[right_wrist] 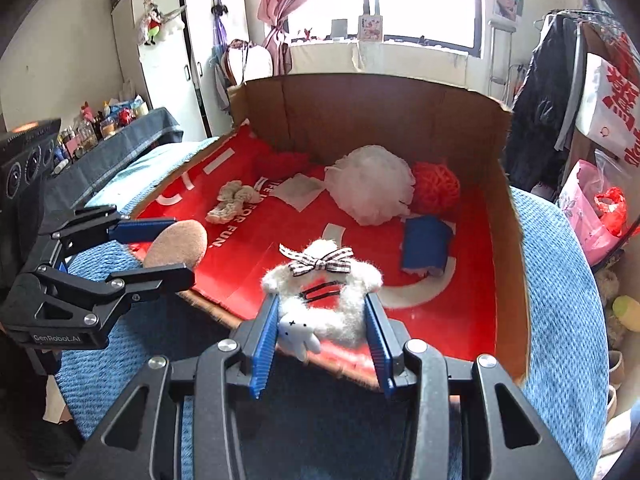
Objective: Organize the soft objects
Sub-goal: 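Carry the tan pad and white plush into the box and open both tools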
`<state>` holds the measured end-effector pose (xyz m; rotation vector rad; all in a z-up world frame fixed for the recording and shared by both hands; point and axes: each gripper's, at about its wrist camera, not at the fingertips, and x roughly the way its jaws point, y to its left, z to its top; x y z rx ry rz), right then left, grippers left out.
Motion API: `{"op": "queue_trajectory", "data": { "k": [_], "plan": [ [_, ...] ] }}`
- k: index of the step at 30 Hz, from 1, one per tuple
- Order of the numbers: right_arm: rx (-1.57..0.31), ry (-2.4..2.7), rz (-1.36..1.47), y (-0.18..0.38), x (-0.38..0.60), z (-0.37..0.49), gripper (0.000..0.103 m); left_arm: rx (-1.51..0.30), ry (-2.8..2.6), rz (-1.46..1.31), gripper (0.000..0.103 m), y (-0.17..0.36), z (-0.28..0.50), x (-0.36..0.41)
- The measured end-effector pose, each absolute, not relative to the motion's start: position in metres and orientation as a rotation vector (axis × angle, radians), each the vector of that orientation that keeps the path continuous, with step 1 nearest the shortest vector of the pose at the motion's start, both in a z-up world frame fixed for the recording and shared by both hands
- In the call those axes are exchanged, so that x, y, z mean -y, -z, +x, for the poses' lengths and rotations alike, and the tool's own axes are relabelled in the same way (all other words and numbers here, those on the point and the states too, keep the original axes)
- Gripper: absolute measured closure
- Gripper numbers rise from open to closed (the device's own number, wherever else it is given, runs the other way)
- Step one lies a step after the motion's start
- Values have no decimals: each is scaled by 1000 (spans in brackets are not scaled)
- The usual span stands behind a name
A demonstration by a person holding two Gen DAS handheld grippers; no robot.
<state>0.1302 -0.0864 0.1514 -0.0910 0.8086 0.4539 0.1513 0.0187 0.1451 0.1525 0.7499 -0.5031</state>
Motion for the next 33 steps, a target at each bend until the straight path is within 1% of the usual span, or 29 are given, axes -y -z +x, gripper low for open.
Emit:
{"op": "queue_trajectory", "data": {
  "k": [6, 14, 25, 33],
  "plan": [
    [-882, -463, -157, -146, 72, 180, 58, -816, 495, 218, 53, -138, 200, -8],
    [-1025, -489, -188, -123, 62, 232, 58, -888, 500, 292, 53, -119, 236, 4],
    [-1089, -492, -239, -109, 58, 248, 58, -957, 484, 317, 53, -105, 258, 10],
    [-1095, -487, -247, -107, 59, 250, 57, -996, 475, 322, 51, -103, 263, 10]
  ]
}}
